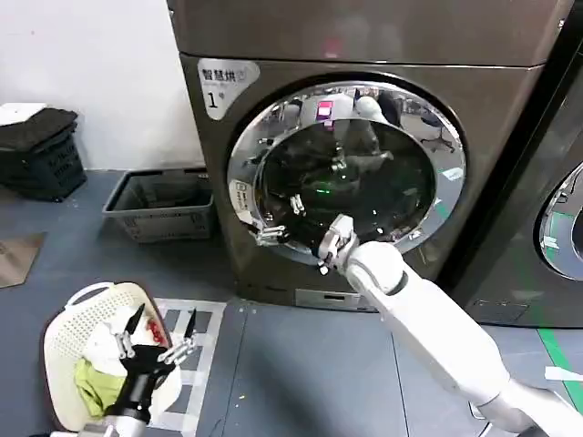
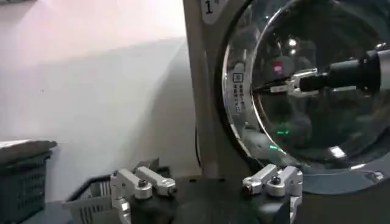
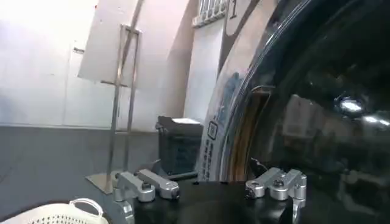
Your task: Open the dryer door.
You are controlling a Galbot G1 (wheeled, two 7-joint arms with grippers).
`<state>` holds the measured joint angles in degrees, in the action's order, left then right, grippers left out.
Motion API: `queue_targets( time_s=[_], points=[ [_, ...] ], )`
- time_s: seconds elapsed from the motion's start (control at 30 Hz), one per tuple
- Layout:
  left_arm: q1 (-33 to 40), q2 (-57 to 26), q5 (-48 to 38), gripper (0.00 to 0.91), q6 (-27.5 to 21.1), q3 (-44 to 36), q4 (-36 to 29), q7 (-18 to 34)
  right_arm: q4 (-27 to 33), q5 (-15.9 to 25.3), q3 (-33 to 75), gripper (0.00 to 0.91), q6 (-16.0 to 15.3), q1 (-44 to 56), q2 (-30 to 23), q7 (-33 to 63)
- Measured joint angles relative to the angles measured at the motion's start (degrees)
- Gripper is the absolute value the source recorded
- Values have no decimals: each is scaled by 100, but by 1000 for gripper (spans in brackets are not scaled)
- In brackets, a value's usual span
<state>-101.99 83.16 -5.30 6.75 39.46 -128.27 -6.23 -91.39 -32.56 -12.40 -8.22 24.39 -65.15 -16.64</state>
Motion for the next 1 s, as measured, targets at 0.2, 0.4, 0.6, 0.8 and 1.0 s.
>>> queue_targets(
  time_s=[0.2,0.4,0.6,0.8,1.0],
  points=[
    [3,0,-5,907,2,0,0,0,63,4,-45,907,0,-38,-38,-14],
    [5,-1,-7,907,2,0,0,0,135,6,-84,907,5,-102,-72,-42],
    [6,-3,-8,907,2,-4,0,0,216,6,-126,907,12,-175,-131,-58],
    [-14,-2,3,907,17,-34,0,0,306,6,-172,907,16,-237,-195,-64],
    [-11,-2,7,907,21,-52,0,0,409,8,-223,907,24,-315,-276,-96]
  ],
)
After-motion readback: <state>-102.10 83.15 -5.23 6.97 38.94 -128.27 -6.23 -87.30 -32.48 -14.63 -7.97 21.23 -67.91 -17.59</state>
